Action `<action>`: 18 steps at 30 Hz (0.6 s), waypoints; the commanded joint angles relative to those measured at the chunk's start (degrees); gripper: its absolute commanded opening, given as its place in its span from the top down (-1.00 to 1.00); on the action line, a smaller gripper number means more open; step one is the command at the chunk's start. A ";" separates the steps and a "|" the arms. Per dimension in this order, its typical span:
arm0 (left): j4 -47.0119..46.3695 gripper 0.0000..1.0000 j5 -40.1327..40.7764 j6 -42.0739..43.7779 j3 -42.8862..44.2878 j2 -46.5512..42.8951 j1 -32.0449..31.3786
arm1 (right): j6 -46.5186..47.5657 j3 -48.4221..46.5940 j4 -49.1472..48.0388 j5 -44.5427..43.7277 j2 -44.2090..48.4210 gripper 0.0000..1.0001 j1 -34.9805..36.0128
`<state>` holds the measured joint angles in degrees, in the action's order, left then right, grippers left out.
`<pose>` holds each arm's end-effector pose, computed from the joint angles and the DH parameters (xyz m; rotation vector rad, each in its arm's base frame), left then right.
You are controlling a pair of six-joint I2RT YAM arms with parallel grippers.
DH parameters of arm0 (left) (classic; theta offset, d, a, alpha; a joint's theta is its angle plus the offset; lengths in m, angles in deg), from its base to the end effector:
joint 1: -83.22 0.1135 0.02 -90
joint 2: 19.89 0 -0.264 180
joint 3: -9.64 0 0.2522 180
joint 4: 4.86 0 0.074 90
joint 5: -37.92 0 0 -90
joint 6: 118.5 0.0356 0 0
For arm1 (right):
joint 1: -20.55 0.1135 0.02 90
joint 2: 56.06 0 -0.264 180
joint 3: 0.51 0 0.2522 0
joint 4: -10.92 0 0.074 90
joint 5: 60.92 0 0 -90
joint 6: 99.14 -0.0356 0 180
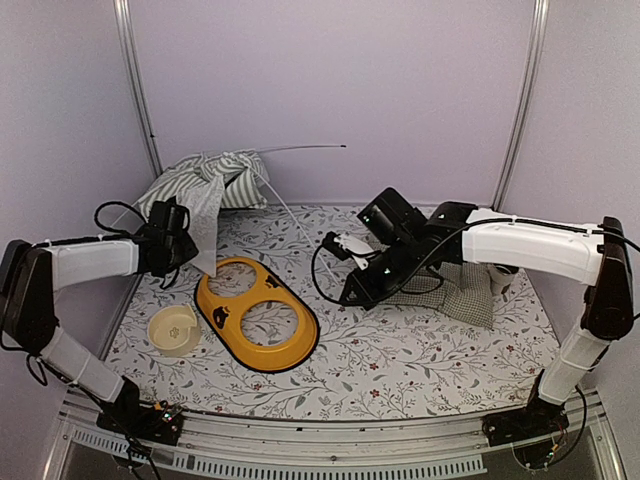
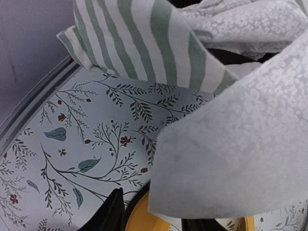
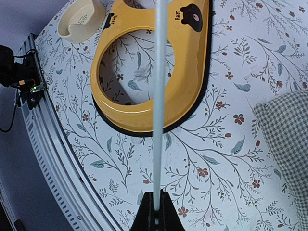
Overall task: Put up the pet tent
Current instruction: Adjust the tent flap on the tent.
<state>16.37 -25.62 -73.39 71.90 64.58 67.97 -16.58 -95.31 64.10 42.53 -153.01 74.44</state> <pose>0.2984 -0.0649 0.2081 -0.7859 2.0912 -0.0269 0.2089 0.3004 0.2768 -1.1362 2.4000 0.6916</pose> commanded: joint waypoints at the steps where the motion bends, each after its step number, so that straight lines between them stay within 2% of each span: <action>1: -0.03 0.16 0.78 0.12 0.46 -4.45 -1.14 | 1.89 -3.20 -4.41 0.17 -0.98 1.00 0.22; 6: -7.24 0.15 -2.09 3.74 -4.40 -12.35 -5.10 | 2.14 -4.73 -3.15 0.18 -2.08 1.00 0.22; 11: -18.20 0.18 -3.18 9.61 -10.23 -19.16 -11.93 | 2.26 -6.48 -2.26 0.21 -2.82 1.00 0.25; 15: -30.69 0.16 -3.42 16.31 -13.10 -18.98 -17.35 | 2.29 -7.74 -1.53 0.43 -3.19 1.00 0.31; 18: -40.29 0.05 -3.64 21.85 -13.12 -14.45 -20.36 | 2.34 -8.27 -1.16 0.30 -3.33 1.00 0.42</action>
<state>-7.52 -28.66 -60.71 59.44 46.02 50.94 -15.44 -100.68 67.21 43.16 -154.99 74.62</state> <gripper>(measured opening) 0.449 0.029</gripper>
